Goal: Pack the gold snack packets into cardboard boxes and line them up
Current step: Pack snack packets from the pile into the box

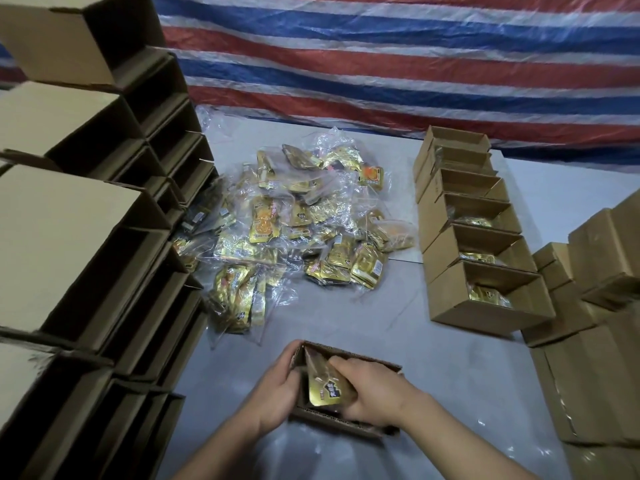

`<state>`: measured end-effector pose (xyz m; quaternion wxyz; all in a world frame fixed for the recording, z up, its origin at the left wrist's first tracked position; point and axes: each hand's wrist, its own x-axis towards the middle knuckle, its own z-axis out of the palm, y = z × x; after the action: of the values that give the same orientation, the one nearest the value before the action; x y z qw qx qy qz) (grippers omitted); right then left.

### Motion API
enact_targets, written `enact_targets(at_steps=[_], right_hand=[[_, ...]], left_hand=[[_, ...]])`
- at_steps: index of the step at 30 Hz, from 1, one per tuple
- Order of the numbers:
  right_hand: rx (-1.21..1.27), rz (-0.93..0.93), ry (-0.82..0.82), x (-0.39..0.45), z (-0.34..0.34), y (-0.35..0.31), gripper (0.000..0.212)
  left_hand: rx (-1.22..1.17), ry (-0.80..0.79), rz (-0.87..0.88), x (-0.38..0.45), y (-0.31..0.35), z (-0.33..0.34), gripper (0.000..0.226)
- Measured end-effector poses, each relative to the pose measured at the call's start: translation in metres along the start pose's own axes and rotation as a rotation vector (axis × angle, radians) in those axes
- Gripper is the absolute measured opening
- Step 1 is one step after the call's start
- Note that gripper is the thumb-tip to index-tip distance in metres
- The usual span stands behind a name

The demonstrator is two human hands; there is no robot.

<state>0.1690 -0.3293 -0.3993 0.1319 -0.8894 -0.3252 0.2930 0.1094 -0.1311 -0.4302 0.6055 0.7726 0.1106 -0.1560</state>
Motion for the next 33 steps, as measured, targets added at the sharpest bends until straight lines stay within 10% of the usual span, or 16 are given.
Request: enact_targets(at_steps=[13, 19, 25, 33], right_hand=[[-0.422, 0.154, -0.283, 0.055, 0.048, -0.016, 0.081], [0.285, 0.253, -0.320, 0.041, 0.024, -0.008, 0.084], [0.374, 0.252, -0.071, 0.026, 0.023, -0.009, 0.013], [0.366, 0.420, -0.396, 0.047, 0.047, -0.026, 0.057]], left_hand=[[0.214, 0.096, -0.022, 0.004, -0.035, 0.004, 0.037], [0.352, 0.082, 0.022, 0.002, -0.042, -0.002, 0.043], [0.352, 0.105, 0.003, 0.001, -0.040, 0.003, 0.045], [0.325, 0.083, -0.005, -0.002, -0.035, 0.003, 0.046]])
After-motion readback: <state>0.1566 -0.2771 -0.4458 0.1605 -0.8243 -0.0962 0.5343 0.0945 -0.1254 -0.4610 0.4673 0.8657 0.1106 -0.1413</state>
